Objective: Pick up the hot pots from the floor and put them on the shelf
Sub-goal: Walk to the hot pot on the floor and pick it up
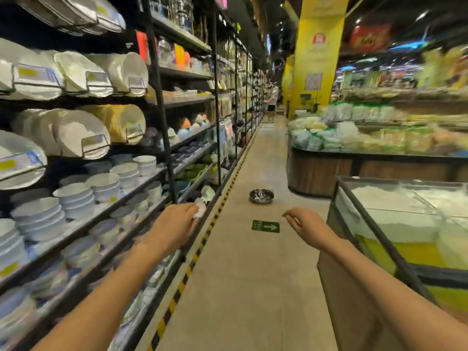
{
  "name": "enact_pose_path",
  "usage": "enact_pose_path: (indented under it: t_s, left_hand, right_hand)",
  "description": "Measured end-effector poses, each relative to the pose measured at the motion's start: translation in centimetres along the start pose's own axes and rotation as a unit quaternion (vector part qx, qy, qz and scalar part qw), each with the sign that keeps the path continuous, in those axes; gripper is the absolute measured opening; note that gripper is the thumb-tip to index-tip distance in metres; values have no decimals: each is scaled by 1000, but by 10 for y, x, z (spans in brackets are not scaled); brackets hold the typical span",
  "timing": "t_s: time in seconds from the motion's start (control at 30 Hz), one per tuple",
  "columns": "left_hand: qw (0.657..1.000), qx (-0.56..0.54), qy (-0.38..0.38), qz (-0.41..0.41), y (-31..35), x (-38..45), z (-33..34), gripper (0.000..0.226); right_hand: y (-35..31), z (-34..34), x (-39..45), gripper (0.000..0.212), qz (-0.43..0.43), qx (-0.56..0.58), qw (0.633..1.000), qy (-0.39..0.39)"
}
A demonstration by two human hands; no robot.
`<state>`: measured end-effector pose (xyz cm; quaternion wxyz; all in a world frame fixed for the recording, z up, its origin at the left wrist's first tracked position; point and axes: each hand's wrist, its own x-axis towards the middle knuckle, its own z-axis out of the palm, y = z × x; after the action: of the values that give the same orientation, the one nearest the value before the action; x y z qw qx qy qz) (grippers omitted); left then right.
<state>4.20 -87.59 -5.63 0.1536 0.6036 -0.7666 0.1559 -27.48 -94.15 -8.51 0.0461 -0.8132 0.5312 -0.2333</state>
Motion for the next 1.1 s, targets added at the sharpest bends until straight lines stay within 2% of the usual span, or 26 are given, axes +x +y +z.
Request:
enact_pose_path:
  t_s: [0.23, 0.47, 0.77, 1.1]
  left_hand:
    - [997, -34, -21, 63, -63, 165, 87, 30]
    - [993, -57, -41, 97, -85, 303, 180, 36]
    - [993, -74, -61, 73, -110, 512, 308, 43]
    - [991, -99, -65, 55, -154, 734, 416, 47]
  right_hand:
    - [57, 19, 124, 29, 48, -38, 998, 30]
    - [123, 54, 239, 31, 92, -75, 992, 39]
    - [263, 111, 417, 32, 150, -68, 986, 28]
    - [381, 160, 646, 31, 146, -35, 989, 9]
